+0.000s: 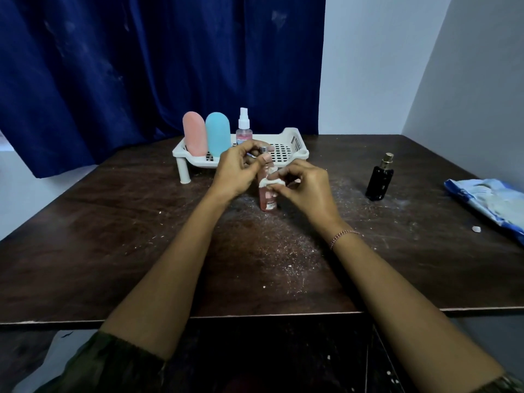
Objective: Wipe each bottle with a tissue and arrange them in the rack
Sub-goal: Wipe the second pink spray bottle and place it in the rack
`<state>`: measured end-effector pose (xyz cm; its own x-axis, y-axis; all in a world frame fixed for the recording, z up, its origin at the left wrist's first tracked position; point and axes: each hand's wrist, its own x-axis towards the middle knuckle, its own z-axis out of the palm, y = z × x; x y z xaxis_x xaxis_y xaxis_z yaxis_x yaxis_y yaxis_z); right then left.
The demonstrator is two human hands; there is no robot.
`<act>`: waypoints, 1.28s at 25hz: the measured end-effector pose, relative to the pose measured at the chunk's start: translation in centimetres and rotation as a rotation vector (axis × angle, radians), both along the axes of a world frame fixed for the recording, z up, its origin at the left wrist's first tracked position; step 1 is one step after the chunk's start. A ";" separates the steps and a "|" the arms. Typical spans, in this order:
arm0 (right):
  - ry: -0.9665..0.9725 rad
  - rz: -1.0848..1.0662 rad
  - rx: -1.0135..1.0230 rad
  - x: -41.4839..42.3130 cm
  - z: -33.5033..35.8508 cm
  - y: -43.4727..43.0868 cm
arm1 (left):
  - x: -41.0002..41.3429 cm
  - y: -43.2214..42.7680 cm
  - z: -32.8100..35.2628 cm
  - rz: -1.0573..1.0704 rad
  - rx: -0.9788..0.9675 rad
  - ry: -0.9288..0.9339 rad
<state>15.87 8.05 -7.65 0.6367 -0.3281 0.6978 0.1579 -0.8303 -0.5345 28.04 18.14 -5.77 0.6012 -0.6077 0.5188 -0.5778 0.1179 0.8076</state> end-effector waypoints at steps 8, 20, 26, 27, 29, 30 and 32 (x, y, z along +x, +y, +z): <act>0.279 0.122 -0.179 -0.2 -0.3 -0.1 | 0.5 0.2 -0.4 -0.099 -0.031 0.247; -0.033 -0.030 -0.332 0.0 0.1 0.8 | -0.7 -0.8 -0.2 -0.266 -0.083 0.300; -0.099 -0.048 -0.206 0.3 -0.2 0.6 | -1.0 -0.9 -0.4 -0.280 -0.156 0.410; -0.102 -0.035 -0.205 0.3 -0.2 0.6 | -1.1 -0.8 -0.5 -0.253 -0.127 0.376; -0.103 -0.009 -0.218 0.3 -0.3 0.7 | -1.0 -0.9 -0.7 -0.245 -0.108 0.358; -0.101 -0.001 -0.225 0.3 -0.3 0.7 | -1.1 -1.0 -0.7 -0.257 -0.117 0.377; -0.107 -0.002 -0.243 0.2 -0.2 0.8 | -1.2 -1.2 -0.7 -0.283 -0.149 0.418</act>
<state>16.08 8.88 -7.89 0.5547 -0.1444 0.8194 0.2005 -0.9326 -0.3001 26.80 16.97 -6.48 0.5980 -0.7143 0.3634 -0.1390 0.3541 0.9248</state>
